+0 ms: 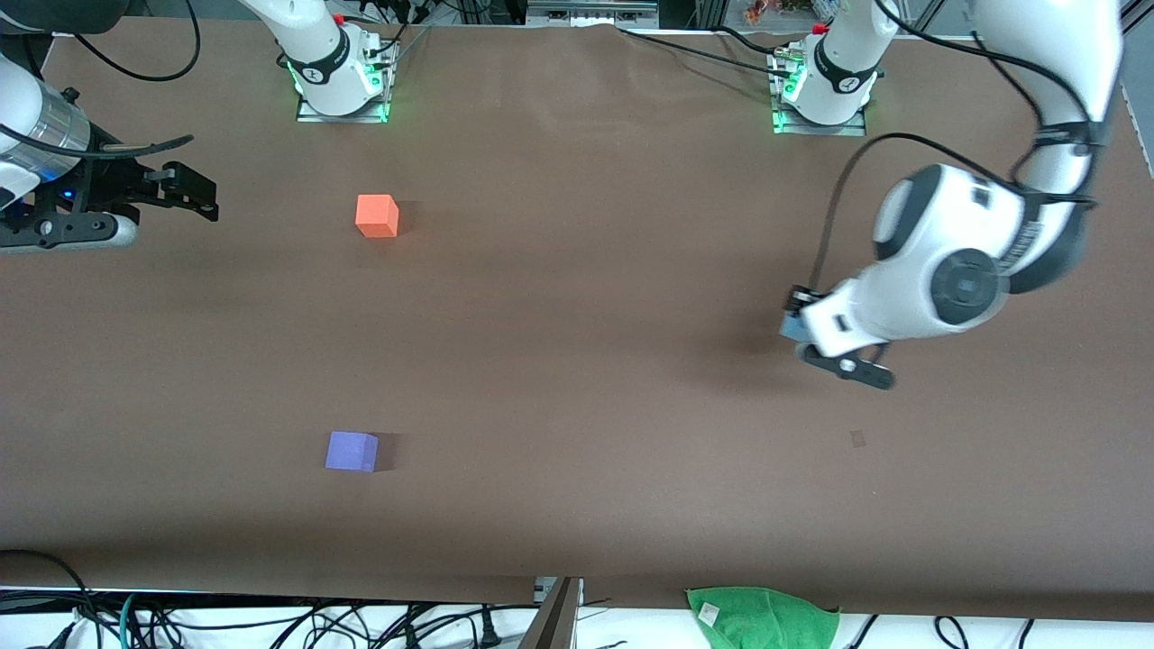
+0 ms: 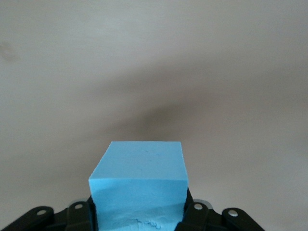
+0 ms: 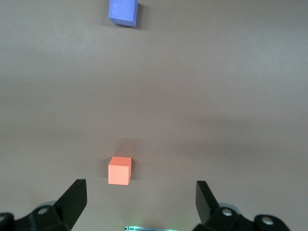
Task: Place blue block between orange and purple blocks
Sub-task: 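Lift the light-blue cube and carry it toward the table's middle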
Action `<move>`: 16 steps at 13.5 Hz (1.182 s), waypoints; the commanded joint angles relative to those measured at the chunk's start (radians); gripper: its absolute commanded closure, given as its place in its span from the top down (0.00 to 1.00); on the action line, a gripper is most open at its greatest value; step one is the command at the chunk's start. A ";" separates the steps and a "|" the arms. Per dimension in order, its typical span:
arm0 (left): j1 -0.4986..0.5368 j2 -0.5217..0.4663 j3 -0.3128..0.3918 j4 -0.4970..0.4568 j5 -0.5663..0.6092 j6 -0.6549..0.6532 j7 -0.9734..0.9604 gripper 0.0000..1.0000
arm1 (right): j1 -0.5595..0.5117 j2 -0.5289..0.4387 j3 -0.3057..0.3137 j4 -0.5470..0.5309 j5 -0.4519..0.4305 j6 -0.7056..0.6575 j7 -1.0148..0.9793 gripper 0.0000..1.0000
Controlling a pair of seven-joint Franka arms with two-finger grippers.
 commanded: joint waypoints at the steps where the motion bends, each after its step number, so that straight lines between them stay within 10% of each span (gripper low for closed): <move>1: -0.145 0.099 0.009 0.087 -0.017 -0.002 -0.172 0.08 | -0.003 -0.002 0.001 0.014 0.002 -0.014 0.000 1.00; 12: -0.493 0.375 0.058 0.155 0.057 0.369 -0.695 0.25 | -0.023 0.048 -0.011 0.025 0.042 0.052 -0.017 1.00; 14: -0.492 0.375 0.060 0.156 0.071 0.370 -0.683 1.00 | -0.026 0.092 -0.011 0.026 0.037 0.054 -0.023 1.00; 16: -0.480 0.365 0.058 0.156 0.071 0.359 -0.685 1.00 | -0.028 0.092 -0.012 0.026 0.040 0.055 -0.025 1.00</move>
